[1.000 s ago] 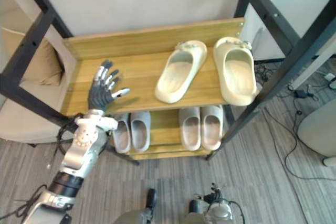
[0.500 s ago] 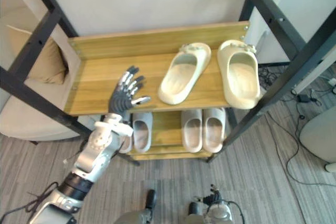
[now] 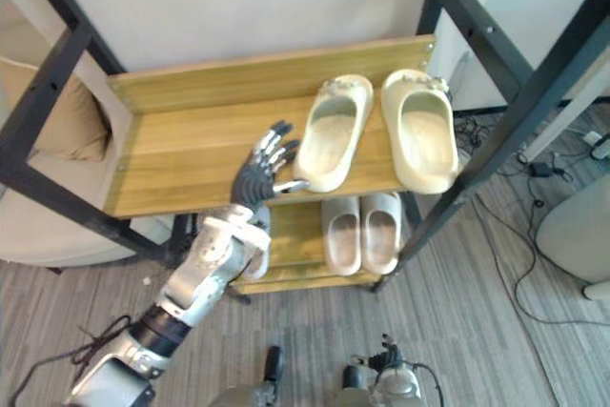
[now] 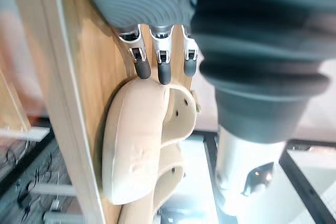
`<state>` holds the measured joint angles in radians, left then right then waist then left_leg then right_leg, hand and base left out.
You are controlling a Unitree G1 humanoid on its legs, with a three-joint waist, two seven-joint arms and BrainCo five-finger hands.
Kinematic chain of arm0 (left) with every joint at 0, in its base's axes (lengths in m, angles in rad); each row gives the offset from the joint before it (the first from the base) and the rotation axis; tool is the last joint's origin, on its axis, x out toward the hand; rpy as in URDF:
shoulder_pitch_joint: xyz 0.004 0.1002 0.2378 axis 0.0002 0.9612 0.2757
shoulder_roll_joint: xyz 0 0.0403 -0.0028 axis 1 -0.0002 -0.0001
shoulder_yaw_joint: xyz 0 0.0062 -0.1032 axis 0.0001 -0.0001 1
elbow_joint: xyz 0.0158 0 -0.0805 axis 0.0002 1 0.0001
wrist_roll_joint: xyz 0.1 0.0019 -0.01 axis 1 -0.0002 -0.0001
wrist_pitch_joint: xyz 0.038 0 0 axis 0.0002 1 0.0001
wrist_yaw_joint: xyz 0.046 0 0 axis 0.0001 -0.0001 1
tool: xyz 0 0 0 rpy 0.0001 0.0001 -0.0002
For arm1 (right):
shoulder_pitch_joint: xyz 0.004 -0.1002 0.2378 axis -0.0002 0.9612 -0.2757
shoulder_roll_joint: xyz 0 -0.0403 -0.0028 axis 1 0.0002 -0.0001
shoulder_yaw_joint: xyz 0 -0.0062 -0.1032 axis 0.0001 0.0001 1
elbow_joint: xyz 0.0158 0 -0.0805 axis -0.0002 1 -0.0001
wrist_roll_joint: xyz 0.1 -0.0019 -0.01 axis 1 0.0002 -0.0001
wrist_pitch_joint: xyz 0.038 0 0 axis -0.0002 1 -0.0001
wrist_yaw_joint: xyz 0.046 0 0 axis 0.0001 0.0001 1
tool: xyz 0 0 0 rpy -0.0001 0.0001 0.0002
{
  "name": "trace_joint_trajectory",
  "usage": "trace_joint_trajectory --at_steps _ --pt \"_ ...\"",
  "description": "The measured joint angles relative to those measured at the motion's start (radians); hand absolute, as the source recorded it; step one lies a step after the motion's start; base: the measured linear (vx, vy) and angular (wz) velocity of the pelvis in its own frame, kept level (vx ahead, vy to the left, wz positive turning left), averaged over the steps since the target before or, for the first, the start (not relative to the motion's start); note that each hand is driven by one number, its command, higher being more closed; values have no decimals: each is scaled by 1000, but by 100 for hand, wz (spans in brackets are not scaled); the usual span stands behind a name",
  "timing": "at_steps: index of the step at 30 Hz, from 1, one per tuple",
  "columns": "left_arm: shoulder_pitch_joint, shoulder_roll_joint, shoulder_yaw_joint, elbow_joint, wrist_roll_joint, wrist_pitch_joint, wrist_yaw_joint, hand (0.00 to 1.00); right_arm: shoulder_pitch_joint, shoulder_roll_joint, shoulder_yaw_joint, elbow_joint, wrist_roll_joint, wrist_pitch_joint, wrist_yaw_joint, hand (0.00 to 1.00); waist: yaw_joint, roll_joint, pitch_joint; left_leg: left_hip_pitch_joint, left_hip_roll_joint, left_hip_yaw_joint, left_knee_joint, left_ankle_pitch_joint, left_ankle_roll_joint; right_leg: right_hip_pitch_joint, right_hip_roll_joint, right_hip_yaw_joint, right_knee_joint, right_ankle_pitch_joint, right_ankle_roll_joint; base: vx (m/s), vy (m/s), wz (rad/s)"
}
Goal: Organize the slippers on the shoe rack
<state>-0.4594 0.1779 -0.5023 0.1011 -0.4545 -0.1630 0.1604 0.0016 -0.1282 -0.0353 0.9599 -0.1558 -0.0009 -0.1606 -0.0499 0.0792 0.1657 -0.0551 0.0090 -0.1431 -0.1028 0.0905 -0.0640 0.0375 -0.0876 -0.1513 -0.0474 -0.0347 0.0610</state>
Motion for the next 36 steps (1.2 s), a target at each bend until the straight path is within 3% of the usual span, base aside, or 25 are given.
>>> trace_joint_trajectory --at_steps 8,28,31,36 --pt "-47 -47 -44 36 -12 -4 10 0 -4 -1 0 0 0 0 -6 0 -10 0 0 -7 1 8 0 0 0 -2 2 6 -19 11 -1 -4 0 -1" --pt "-90 -7 13 87 -1 4 13 0 -14 1 0 0 1 -1 -7 0 -11 -2 1 -5 0 14 0 1 0 15 1 9 -40 32 3 -4 -1 -1" --pt "-74 14 61 50 -7 4 16 0 -14 0 2 0 1 -1 -5 0 -8 -3 2 -6 0 4 0 1 0 18 0 1 -40 31 3 -5 -12 8" --pt "4 44 104 -157 -46 -1 13 0 -10 0 9 5 1 0 3 0 14 -4 1 -8 -2 -6 0 1 0 16 -2 -4 -27 22 5 -13 -6 5"
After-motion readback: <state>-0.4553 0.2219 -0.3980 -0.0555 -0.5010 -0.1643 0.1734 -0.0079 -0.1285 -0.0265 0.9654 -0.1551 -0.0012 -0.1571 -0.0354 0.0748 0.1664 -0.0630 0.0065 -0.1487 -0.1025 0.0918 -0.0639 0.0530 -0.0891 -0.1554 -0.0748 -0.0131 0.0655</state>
